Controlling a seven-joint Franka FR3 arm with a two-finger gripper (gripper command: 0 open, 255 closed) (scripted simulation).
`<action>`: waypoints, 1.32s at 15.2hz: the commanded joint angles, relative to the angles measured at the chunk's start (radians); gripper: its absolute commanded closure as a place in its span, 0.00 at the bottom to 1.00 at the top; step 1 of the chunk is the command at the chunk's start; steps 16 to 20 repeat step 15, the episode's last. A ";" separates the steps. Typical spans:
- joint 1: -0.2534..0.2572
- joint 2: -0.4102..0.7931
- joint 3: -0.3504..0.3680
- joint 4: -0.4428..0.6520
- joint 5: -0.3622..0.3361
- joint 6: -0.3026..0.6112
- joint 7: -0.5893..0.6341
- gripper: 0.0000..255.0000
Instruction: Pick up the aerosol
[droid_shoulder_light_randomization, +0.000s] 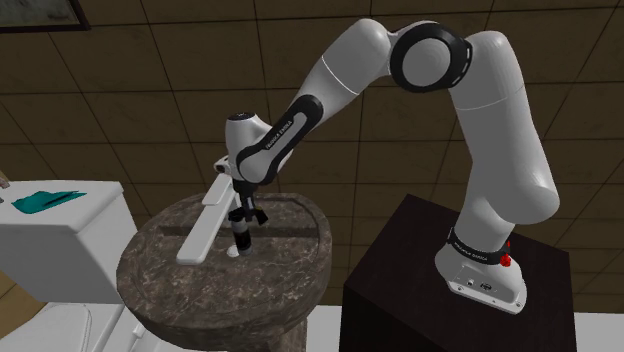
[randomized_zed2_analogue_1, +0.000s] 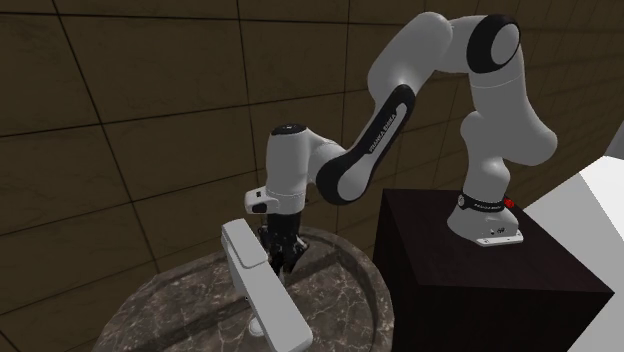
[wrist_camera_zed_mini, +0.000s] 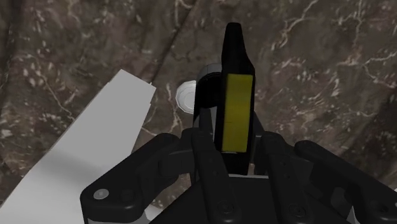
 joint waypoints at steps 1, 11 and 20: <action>-0.001 -0.018 0.001 0.001 0.001 -0.019 0.000 1.00; -0.003 -0.103 0.003 0.019 0.005 -0.121 0.002 1.00; -0.004 -0.119 0.004 0.026 0.006 -0.145 0.002 1.00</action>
